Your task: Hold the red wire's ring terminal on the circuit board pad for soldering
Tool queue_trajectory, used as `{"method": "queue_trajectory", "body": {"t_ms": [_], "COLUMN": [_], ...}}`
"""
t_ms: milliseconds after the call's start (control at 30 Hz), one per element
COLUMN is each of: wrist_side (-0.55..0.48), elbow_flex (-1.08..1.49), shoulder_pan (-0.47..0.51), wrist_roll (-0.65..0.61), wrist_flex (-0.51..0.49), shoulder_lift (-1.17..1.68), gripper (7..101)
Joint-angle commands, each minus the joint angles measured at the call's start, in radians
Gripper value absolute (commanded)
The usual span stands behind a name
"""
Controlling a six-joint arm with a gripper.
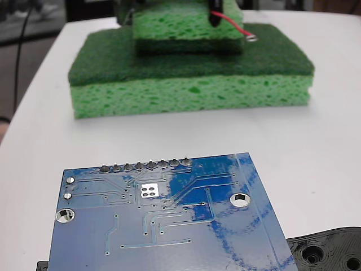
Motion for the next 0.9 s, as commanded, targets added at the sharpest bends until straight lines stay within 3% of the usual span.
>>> {"method": "queue_trajectory", "body": {"t_ms": [33, 900], "wrist_side": [-0.046, -0.034], "elbow_flex": [-0.009, -0.014], "shoulder_pan": [-0.002, -0.005], "wrist_roll": [-0.009, 0.0], "wrist_flex": [-0.002, -0.003], "shoulder_lift": [0.002, 0.002], "gripper": [100.3, 100.3]}}
